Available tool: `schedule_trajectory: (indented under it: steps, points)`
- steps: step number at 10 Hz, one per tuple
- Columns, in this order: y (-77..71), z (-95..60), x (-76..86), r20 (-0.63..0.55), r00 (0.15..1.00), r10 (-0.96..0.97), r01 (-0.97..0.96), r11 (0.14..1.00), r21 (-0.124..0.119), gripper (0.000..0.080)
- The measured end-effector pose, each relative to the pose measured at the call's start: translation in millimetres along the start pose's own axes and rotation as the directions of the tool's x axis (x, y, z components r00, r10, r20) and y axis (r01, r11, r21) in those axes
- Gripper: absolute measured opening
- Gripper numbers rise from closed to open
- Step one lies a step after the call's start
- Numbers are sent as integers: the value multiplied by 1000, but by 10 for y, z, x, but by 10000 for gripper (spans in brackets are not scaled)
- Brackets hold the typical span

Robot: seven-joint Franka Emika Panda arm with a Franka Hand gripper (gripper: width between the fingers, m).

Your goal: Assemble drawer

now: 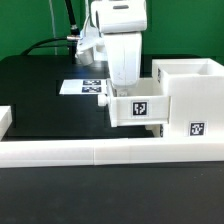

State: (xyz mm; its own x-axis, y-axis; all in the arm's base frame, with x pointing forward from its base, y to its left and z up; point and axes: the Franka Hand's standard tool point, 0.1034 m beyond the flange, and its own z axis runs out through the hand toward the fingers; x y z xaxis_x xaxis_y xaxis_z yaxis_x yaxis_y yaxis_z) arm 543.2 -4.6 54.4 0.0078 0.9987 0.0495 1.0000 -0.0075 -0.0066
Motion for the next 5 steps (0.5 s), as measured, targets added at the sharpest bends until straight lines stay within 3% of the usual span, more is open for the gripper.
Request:
schedule_trajectory:
  steps: [5]
  points:
    - [4, 3, 12, -1, 1000, 13, -13, 1000, 0, 42]
